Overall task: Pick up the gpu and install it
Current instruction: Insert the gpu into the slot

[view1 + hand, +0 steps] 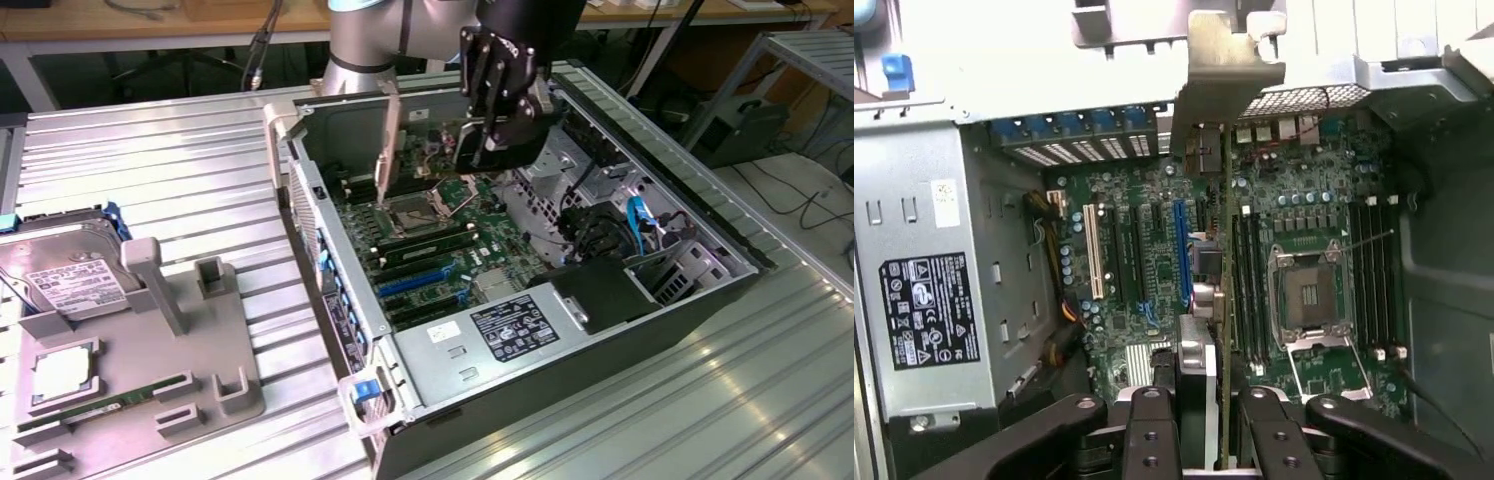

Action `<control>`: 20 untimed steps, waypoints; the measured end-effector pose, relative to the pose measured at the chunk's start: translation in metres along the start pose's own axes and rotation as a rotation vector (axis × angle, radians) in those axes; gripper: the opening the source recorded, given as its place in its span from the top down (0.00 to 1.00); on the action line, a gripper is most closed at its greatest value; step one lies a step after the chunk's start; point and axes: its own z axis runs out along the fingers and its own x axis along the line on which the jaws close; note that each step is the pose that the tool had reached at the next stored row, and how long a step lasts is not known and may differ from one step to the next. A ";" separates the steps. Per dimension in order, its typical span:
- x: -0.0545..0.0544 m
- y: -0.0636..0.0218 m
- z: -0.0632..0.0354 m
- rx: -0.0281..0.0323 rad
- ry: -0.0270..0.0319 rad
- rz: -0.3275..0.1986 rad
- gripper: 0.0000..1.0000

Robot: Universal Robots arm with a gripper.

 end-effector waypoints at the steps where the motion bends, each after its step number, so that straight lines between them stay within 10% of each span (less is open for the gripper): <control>1: 0.000 0.0000 0.0001 0.0001 0.0003 -0.018 0.71; 11: 0.000 -0.0003 0.0130 0.0029 0.0015 -0.090 0.71; 15: 0.001 -0.0004 0.0156 0.0191 0.0001 -0.090 0.71; 20: 0.001 -0.0004 0.0224 0.0226 -0.0026 -0.090 0.71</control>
